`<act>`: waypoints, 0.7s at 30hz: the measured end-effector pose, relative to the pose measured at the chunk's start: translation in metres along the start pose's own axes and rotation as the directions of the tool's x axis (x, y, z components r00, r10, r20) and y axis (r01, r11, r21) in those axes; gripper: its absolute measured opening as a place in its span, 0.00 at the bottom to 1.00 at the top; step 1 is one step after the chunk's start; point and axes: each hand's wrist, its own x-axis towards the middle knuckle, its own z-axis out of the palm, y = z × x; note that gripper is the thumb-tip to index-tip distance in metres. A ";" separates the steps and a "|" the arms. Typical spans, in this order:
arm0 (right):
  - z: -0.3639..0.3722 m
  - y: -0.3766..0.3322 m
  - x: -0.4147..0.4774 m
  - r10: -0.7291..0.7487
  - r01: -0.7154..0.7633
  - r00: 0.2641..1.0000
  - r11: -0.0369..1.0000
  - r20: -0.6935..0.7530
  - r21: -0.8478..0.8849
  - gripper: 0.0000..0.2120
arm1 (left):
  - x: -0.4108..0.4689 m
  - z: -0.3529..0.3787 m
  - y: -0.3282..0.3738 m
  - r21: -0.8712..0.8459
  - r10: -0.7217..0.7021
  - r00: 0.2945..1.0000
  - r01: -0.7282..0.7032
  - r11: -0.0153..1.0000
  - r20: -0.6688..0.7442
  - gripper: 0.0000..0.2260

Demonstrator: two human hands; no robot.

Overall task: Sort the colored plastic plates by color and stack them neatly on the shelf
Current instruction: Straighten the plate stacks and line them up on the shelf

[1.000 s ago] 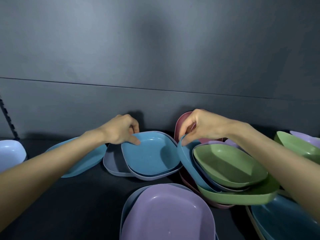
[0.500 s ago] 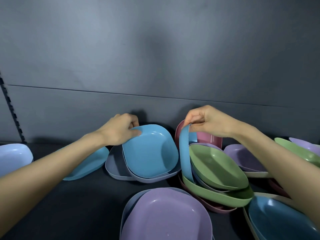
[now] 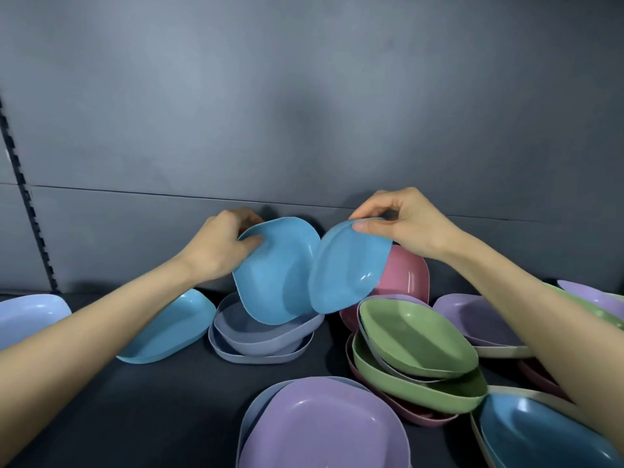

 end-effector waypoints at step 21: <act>0.024 -0.070 -0.041 0.131 -0.095 0.911 0.989 -0.392 0.109 0.07 | -0.078 -0.049 0.019 -0.531 -0.178 0.984 0.138 0.836 -0.025 0.06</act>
